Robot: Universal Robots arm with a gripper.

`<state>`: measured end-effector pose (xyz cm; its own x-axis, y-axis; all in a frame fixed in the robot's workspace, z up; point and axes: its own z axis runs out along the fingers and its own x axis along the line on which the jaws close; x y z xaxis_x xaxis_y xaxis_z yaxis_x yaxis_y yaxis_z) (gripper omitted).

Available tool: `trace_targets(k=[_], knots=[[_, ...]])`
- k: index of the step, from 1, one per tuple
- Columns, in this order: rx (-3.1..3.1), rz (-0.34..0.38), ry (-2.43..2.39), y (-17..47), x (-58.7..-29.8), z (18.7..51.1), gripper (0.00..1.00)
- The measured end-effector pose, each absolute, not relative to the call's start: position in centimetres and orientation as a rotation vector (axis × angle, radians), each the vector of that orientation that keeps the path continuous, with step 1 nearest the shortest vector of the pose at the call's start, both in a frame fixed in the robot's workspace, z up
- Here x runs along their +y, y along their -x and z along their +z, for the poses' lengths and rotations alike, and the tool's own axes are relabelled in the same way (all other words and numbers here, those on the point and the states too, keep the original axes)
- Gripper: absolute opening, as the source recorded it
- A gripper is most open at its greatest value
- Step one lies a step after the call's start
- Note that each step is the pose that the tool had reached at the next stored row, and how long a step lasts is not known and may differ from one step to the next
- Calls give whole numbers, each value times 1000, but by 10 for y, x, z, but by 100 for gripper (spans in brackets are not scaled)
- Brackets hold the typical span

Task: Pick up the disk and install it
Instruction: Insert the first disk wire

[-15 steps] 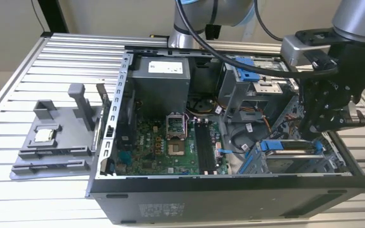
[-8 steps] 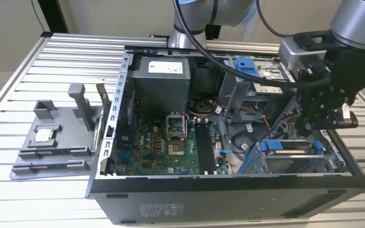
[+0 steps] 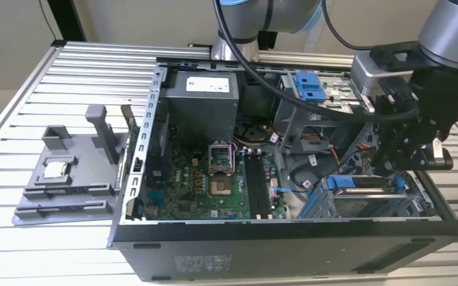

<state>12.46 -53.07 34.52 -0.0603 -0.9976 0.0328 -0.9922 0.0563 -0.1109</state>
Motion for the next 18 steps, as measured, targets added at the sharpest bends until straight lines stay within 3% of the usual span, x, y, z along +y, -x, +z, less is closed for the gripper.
trace_targets(k=[18], knots=[[2170,-223,2036,-105,-543,346,0]])
